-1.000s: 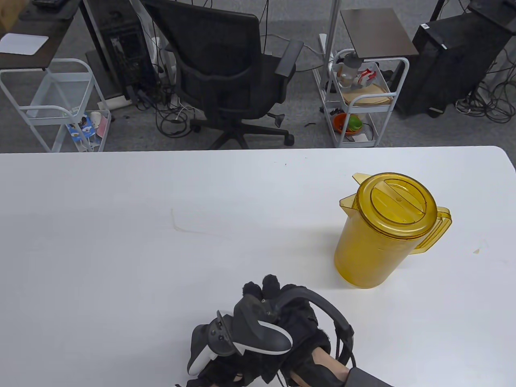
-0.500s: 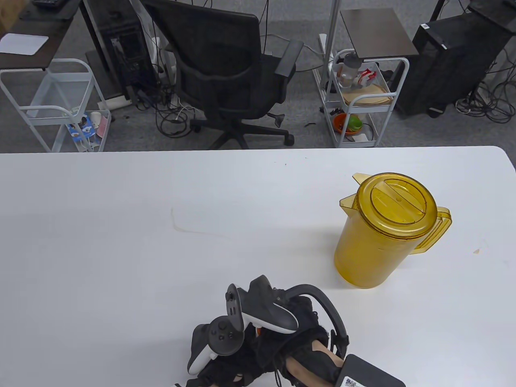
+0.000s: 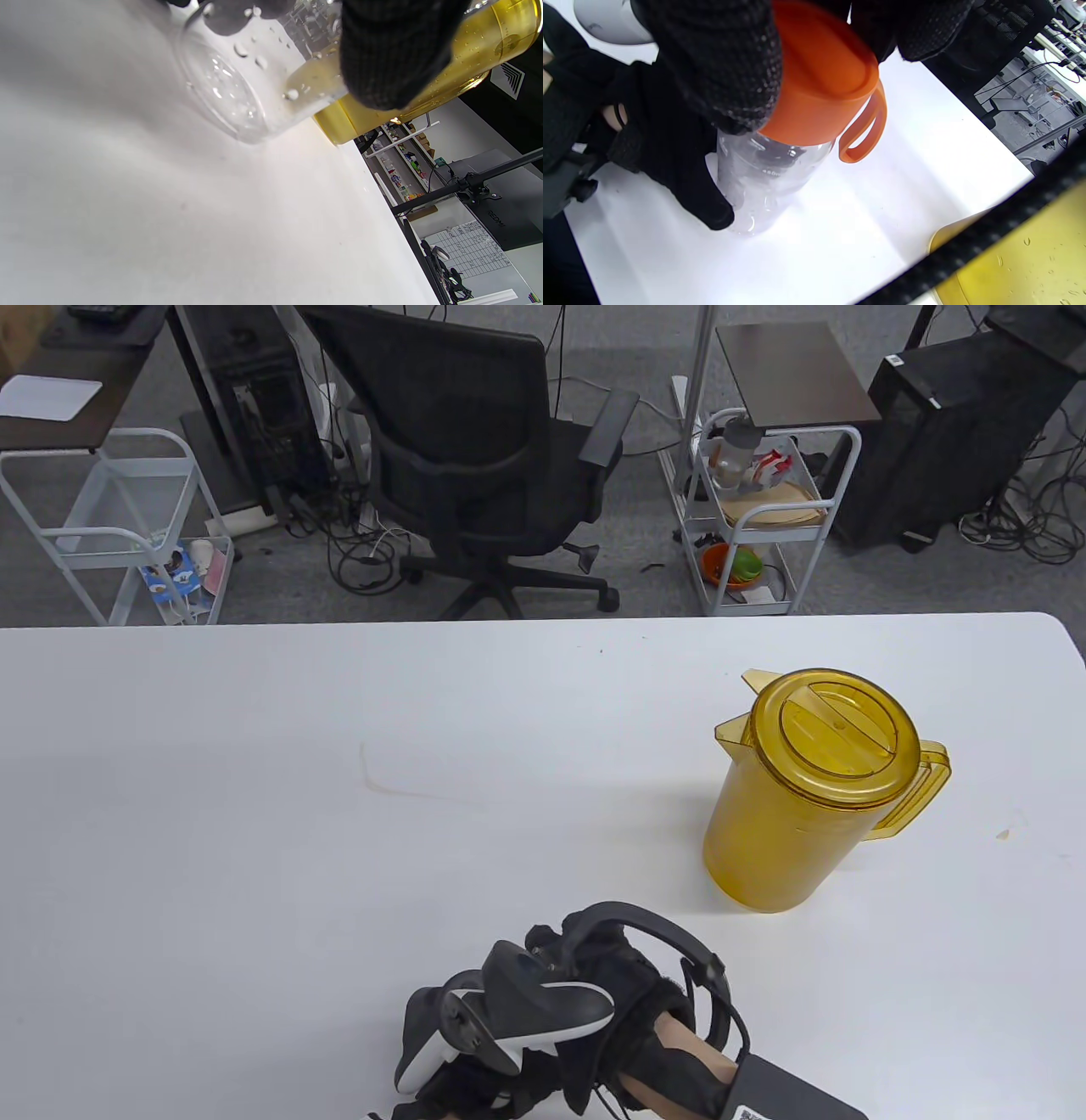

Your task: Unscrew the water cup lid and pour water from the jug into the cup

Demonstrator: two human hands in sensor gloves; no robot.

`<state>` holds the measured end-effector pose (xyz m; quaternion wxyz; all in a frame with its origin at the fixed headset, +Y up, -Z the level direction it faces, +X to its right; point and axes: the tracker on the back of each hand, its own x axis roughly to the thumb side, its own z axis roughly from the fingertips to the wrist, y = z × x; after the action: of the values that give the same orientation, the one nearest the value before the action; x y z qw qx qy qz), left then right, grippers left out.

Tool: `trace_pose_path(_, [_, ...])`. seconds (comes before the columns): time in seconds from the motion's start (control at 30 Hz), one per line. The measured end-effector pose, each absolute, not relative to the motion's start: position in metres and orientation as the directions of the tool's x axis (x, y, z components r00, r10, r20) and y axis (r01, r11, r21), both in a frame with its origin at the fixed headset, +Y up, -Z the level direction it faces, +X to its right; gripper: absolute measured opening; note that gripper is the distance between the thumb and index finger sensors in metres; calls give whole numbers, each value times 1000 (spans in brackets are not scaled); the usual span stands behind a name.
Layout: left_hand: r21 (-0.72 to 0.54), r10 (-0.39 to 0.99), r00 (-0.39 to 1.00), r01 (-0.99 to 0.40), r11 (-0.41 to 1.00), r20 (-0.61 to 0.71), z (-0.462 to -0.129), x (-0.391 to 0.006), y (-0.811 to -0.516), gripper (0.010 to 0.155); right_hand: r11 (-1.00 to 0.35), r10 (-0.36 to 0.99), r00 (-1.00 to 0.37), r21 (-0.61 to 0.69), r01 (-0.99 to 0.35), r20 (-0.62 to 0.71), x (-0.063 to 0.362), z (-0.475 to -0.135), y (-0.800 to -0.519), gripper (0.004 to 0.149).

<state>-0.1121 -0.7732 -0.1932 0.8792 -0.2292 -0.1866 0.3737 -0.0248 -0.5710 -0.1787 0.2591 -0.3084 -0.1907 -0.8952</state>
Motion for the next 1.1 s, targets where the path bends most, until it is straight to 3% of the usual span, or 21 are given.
trace_pose_path(0.13, [-545, 743, 650, -571, 614, 157, -193, -112, -773, 110, -851, -230, -766, 258, 457, 600, -16, -179, -549, 86])
trace_pose_path(0.23, [-545, 743, 651, -570, 615, 157, -193, -112, -773, 110, -895, -196, -800, 231, 382, 567, -2, -176, -531, 79])
trace_pose_path(0.4, [-545, 743, 651, -571, 614, 155, -193, -112, -773, 110, -995, 77, -842, 96, -31, 533, 60, -172, -513, 71])
trace_pose_path(0.43, [-545, 743, 651, -571, 614, 155, -193, -112, -773, 110, -991, 130, -849, 71, -109, 512, 80, -171, -517, 111])
trace_pose_path(0.47, [-545, 743, 651, -570, 614, 156, -193, -112, -773, 110, -987, 157, -852, 60, -147, 500, 90, -171, -521, 113])
trace_pose_path(0.53, [-545, 742, 652, -570, 615, 156, -194, -112, -773, 110, -973, 221, -855, 43, -228, 470, 120, -170, -542, 117])
trace_pose_path(0.6, [-545, 742, 652, -570, 615, 156, -194, -112, -773, 110, -942, 253, -803, -53, -332, 540, 151, -167, -575, 126])
trace_pose_path(0.73, [-548, 744, 651, -571, 611, 152, -194, -112, -773, 110, -942, 247, -841, -85, -325, 482, 184, -159, -631, 129])
trace_pose_path(0.83, [-549, 744, 651, -571, 611, 151, -194, -112, -773, 110, -942, 256, -844, -74, -327, 471, 194, -159, -663, 137])
trace_pose_path(0.93, [-546, 743, 652, -571, 613, 151, -194, -112, -773, 110, -937, 248, -839, -100, -334, 485, 196, -158, -687, 128])
trace_pose_path(1.1, [-547, 737, 658, -565, 618, 152, -195, -112, -773, 110, -952, 199, -850, -110, -286, 488, 189, -161, -714, 128])
